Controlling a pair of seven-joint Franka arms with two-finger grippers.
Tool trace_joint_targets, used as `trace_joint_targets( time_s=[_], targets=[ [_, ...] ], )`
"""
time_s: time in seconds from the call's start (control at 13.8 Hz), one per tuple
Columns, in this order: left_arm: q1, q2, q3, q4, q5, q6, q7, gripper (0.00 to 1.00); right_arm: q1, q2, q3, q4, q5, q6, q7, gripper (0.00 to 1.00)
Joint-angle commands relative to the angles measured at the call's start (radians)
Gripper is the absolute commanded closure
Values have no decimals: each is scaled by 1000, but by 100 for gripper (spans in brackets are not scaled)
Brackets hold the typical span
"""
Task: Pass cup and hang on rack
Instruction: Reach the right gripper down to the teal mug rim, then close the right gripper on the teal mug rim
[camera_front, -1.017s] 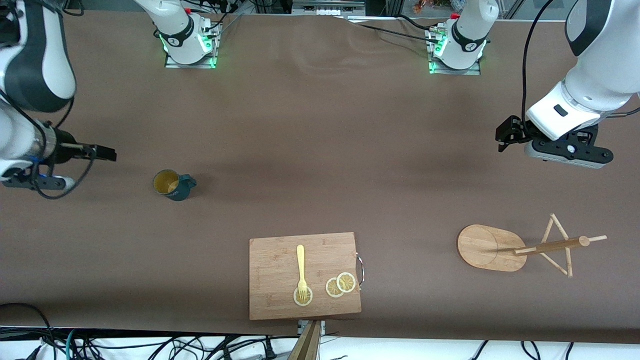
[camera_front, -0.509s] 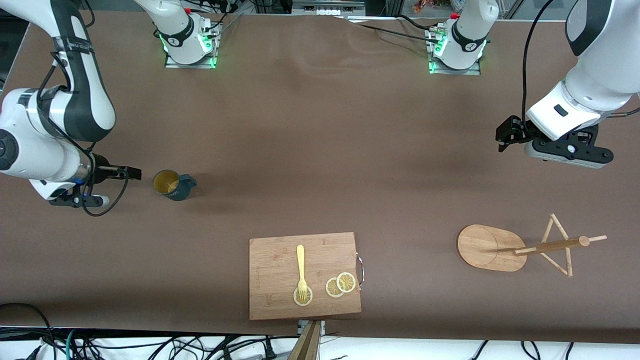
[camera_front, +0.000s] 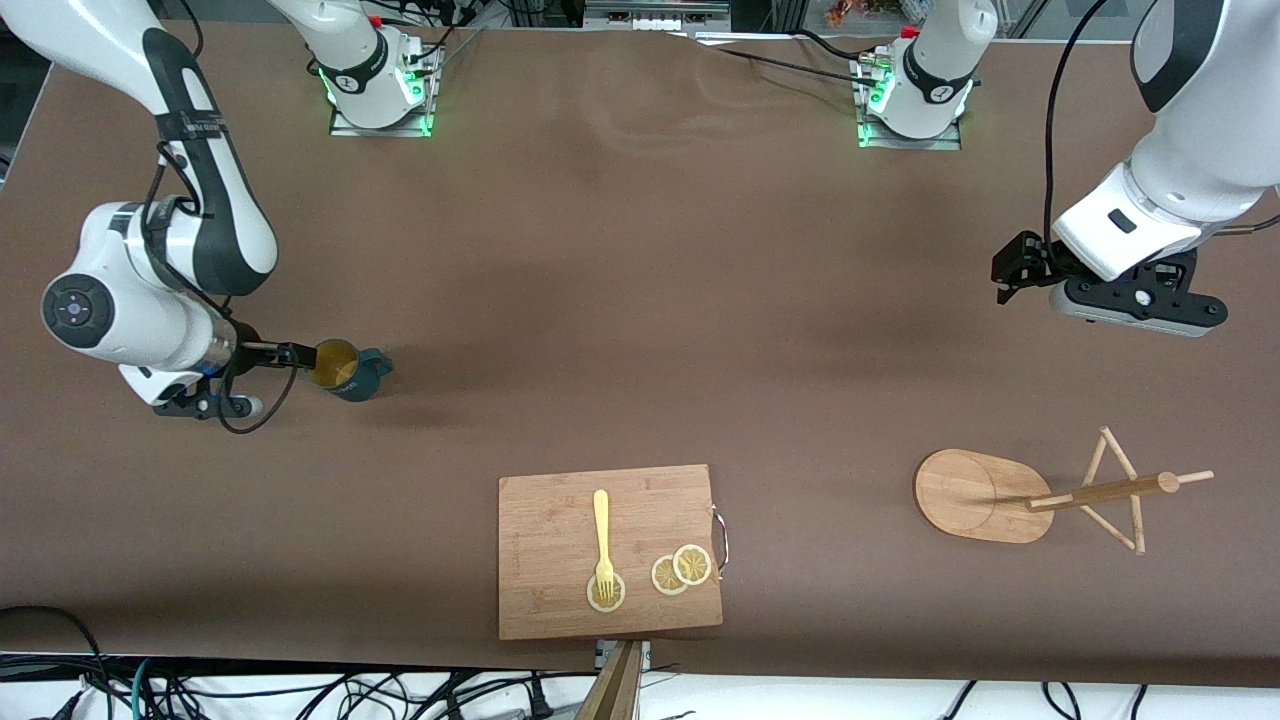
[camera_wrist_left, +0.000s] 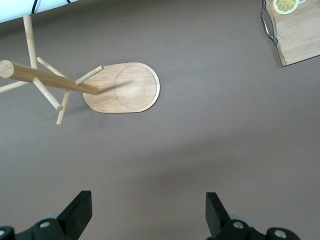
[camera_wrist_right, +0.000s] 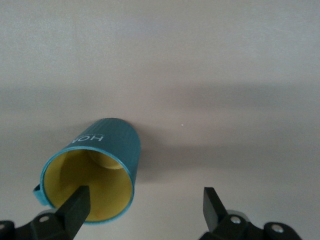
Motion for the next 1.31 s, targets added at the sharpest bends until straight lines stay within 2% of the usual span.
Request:
trace_joint_targets(
  time_s=[0.0,0.58,0.65,0.8,0.87,0.94,1.09,1.24],
  targets=[
    [0,10,1,29,3,-20,-1,0,-1,8,9,-32,14,61,-12,0],
    [0,12,1,29,3,-20,-1,0,2,35,9,-55,17,103,-116,0],
    [0,10,1,29,3,-20,-3,0,2,35,9,-55,17,103,-121,7],
    [0,12,1,29,3,-20,-3,0,2,34,10,-55,18,95,-121,63],
    [0,10,1,29,3,-20,-3,0,2,34,10,-55,18,92,-121,78],
    [0,10,1,29,3,-20,-3,0,2,34,10,-55,18,92,-121,86],
    [0,12,1,29,5,-20,-3,0,2,35,10,-55,18,78,-121,96],
    [0,10,1,29,5,-20,-1,0,7,37,17,-52,18,75,-119,100]
  ],
)
